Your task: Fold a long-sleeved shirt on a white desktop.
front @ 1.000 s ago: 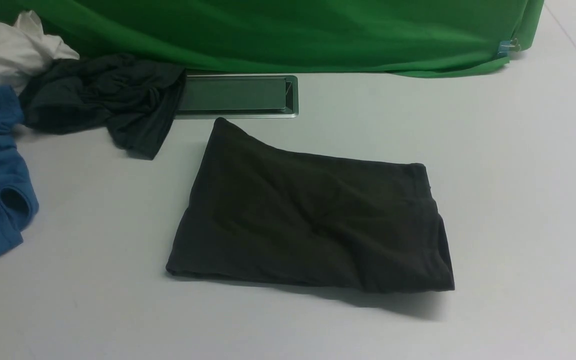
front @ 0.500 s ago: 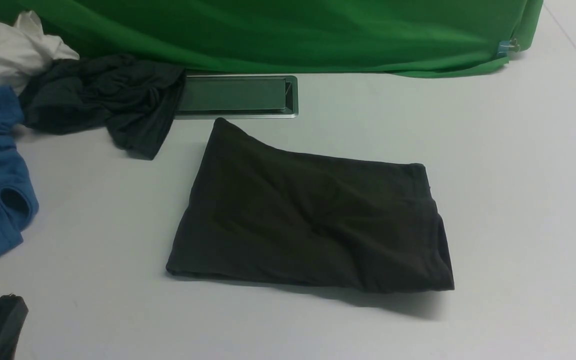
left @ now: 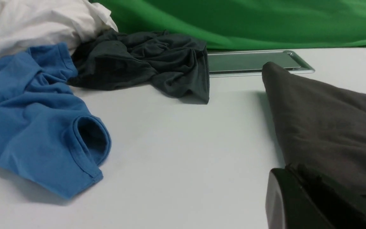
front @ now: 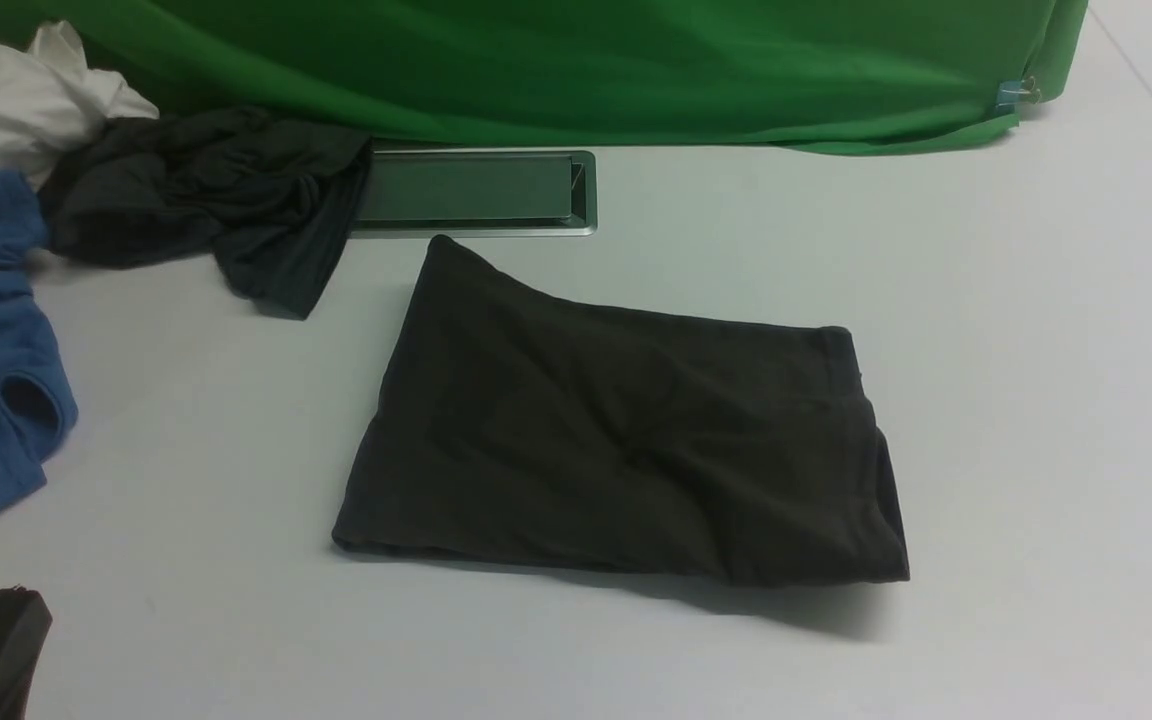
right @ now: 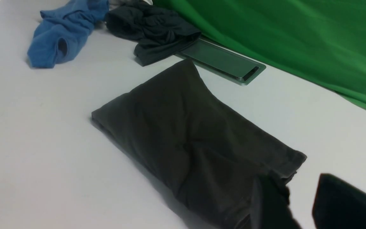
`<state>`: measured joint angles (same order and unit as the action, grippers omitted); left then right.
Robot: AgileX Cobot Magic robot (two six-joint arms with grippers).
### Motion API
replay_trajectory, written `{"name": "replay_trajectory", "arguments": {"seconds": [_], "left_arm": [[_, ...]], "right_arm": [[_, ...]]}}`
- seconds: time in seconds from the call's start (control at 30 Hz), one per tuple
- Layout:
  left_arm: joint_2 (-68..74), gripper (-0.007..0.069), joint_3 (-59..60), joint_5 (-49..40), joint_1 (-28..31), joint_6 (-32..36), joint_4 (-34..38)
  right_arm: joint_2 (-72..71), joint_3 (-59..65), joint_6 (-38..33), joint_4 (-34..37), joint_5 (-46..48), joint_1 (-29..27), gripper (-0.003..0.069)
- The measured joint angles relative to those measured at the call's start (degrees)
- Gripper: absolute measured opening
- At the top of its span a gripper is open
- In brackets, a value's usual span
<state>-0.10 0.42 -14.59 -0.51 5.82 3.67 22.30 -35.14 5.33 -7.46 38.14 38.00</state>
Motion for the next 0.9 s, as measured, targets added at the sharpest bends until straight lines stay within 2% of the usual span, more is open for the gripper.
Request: {"name": "replay_trajectory", "arguments": {"seconds": [0.6,0.7,0.73,0.9], "left_arm": [[0.0,0.0020,0.0,0.0,0.0,0.0,-0.8],[0.0,0.0020,0.0,0.0,0.0,0.0,-0.8],[0.0,0.0020,0.0,0.0,0.0,0.0,-0.8],[0.0,0.0020,0.0,0.0,0.0,0.0,-0.8]], "right_arm": [[0.0,0.0,0.1,0.1,0.1,-0.7,0.0239],[-0.1,0.0,0.0,0.3,0.0,-7.1,0.0239],[-0.1,0.0,0.0,0.3,0.0,-7.1,0.0239],[-0.1,0.0,-0.5,-0.2,0.0,-20.2,0.0239]]}}
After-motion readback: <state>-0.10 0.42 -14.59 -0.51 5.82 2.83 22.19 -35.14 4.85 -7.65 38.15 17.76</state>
